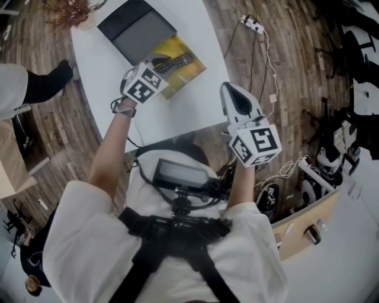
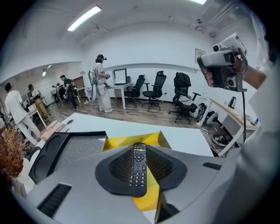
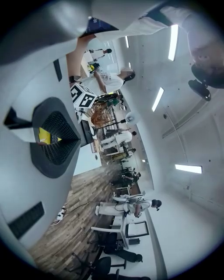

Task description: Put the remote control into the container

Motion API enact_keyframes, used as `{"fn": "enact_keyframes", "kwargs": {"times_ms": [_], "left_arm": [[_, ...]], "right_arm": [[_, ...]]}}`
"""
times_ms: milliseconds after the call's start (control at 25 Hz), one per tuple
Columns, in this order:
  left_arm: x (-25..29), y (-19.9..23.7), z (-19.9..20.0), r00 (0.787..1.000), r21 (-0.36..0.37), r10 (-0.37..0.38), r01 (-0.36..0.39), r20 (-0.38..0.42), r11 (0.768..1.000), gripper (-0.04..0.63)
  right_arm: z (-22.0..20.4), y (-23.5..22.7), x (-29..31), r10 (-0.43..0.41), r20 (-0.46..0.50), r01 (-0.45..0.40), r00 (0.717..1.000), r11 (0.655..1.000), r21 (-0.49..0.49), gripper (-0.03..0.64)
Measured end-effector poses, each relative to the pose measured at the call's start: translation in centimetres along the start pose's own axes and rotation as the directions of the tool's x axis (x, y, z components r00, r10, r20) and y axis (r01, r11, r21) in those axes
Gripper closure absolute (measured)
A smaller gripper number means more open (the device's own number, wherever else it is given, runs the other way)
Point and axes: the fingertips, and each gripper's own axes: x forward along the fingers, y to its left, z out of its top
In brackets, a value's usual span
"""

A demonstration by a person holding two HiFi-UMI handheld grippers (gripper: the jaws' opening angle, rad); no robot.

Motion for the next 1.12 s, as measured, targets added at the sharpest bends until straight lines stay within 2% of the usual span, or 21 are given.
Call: {"fn": "enact_keyframes", "kwargs": {"times_ms": [160, 440, 640, 1120], "left_arm": [[-1.8, -0.5, 0.9, 0.998, -0.023, 0.047, -0.046, 0.05, 0.999, 0.513], [-5.4, -1.0, 3.0, 0.981, -0.088, 0.135, -0.124, 0.137, 0.988, 0.578], [-7.9, -2.0, 3.8, 0.967, -0.116, 0.175, -0.156, 0.182, 0.981, 0.583], [-16.2, -4.6, 6.7, 0.894, -0.176, 0.323, -0.279, 0.311, 0.944, 0.583]], "right_arm": [[0.5, 0.9, -0.8, 0.019, 0.026, -0.019, 0.999, 1.0, -0.019, 0.614], [1.6, 2.1, -2.6, 0.046, 0.061, -0.043, 0.997, 0.998, -0.055, 0.614], [2.0, 3.0, -3.6, 0.064, 0.078, -0.058, 0.995, 0.995, -0.083, 0.614], [4.6, 6.4, -6.5, 0.154, 0.12, -0.128, 0.981, 0.971, -0.2, 0.614]]}}
